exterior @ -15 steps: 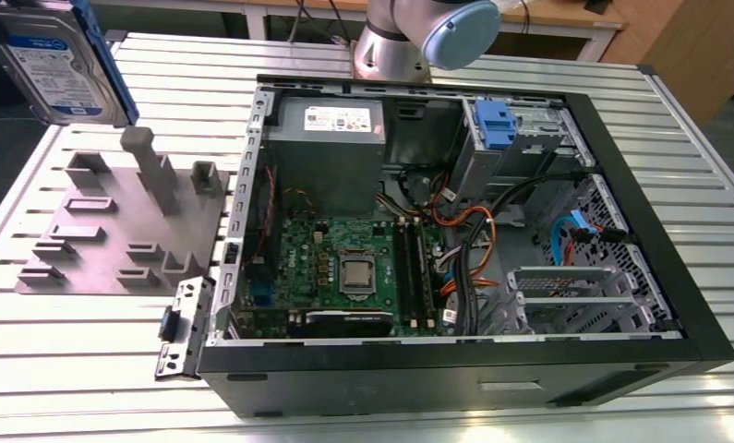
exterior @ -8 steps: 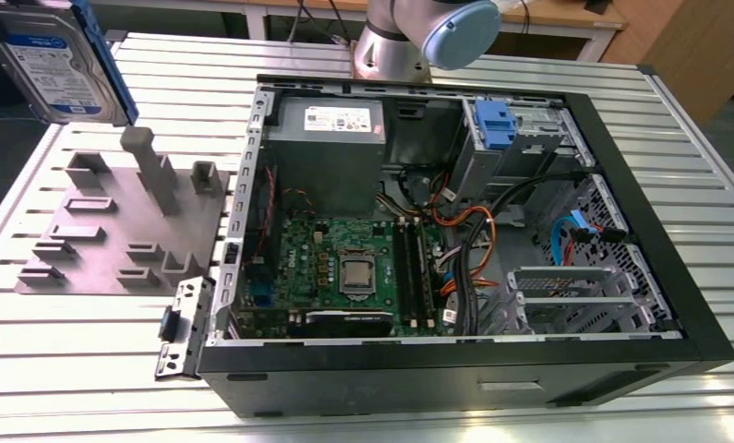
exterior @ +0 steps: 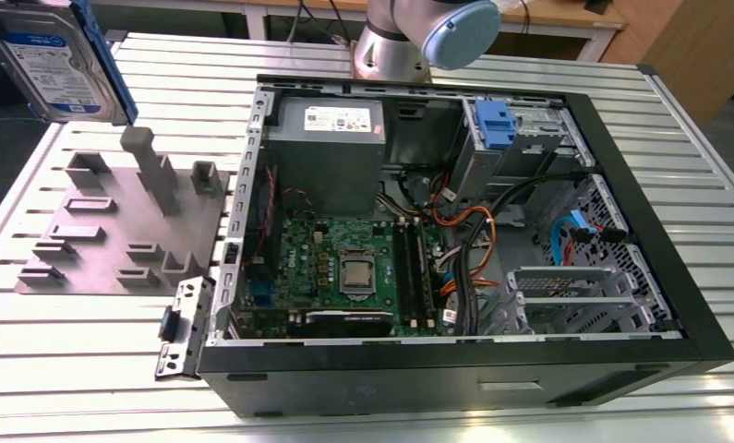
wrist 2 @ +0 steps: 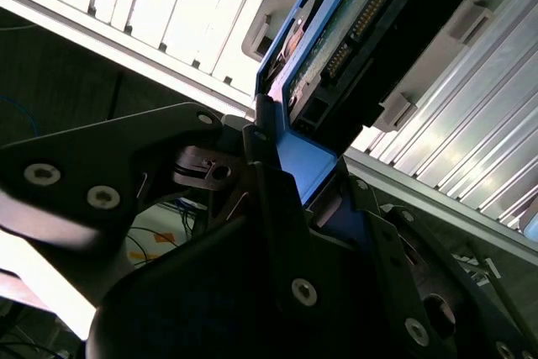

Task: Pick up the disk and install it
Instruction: 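Pick up the disk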

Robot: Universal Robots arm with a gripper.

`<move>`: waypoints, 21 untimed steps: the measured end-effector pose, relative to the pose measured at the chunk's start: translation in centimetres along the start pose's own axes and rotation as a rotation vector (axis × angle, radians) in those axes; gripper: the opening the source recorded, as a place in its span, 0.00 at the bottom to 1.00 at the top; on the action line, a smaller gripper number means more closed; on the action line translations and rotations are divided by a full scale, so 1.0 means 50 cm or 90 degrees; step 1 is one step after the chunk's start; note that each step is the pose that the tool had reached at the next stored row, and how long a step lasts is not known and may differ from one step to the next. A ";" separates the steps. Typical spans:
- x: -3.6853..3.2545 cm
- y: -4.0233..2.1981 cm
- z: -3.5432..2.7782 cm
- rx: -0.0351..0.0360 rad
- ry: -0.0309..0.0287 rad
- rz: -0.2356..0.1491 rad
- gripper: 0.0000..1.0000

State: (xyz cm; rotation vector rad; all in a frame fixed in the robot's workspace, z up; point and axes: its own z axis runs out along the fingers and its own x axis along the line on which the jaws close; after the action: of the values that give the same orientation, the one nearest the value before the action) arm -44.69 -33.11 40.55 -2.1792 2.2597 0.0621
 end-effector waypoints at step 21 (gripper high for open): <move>-0.001 0.001 -0.047 0.0000 0.0000 0.000 0.36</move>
State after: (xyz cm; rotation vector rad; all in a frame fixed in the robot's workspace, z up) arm -44.69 -33.11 42.90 -2.1791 2.2597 0.0621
